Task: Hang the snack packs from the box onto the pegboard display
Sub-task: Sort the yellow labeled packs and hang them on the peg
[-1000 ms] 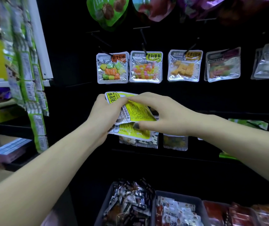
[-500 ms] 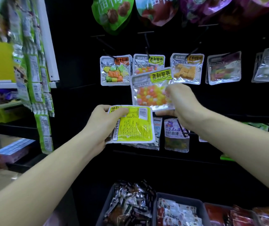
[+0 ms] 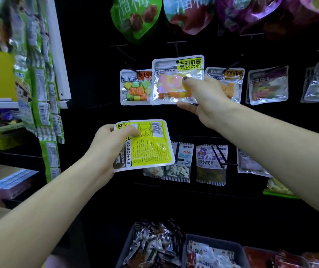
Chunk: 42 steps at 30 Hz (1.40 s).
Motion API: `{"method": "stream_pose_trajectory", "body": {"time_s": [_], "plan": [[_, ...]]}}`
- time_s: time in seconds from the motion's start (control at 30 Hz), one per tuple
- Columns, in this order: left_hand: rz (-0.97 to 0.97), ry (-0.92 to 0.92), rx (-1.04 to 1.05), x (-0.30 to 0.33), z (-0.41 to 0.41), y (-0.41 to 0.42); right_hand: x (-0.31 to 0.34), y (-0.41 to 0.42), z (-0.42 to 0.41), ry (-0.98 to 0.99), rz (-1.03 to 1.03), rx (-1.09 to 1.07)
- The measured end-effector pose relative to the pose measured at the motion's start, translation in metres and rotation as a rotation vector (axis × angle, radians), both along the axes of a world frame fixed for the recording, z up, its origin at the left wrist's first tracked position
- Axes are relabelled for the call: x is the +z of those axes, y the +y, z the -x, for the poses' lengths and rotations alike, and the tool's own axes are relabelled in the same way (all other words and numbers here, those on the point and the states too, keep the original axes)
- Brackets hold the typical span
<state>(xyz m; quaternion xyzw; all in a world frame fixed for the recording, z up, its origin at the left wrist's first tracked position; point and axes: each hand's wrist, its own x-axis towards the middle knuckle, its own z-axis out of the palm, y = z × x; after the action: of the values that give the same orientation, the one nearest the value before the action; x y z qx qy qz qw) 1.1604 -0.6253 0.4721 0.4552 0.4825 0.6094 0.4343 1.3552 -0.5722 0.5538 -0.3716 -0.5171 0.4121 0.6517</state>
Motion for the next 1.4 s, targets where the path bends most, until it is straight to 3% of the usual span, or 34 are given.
{"method": "stream_pose_trajectory", "body": {"time_s": [0.43, 0.8, 1.0, 1.2, 1.4], "plan": [[-0.033, 0.040, -0.014, -0.010, 0.001, 0.012, 0.008, 0.007, 0.008, 0.048, 0.052, 0.026], [-0.091, 0.061, -0.021, -0.018, -0.004, 0.028, 0.006, 0.062, 0.006, 0.065, 0.122, -0.040], [-0.132, 0.095, -0.024, -0.022, -0.003, 0.045, 0.005, 0.100, 0.002, -0.067, 0.157, -0.187], [-0.225, 0.276, -0.006, -0.020, -0.006, 0.049, -0.001, 0.114, -0.010, -0.238, 0.255, -0.212], [-0.378, 0.596, -0.030, -0.001, -0.011, 0.035, -0.031, 0.092, -0.028, -0.445, 0.353, -0.134]]}}
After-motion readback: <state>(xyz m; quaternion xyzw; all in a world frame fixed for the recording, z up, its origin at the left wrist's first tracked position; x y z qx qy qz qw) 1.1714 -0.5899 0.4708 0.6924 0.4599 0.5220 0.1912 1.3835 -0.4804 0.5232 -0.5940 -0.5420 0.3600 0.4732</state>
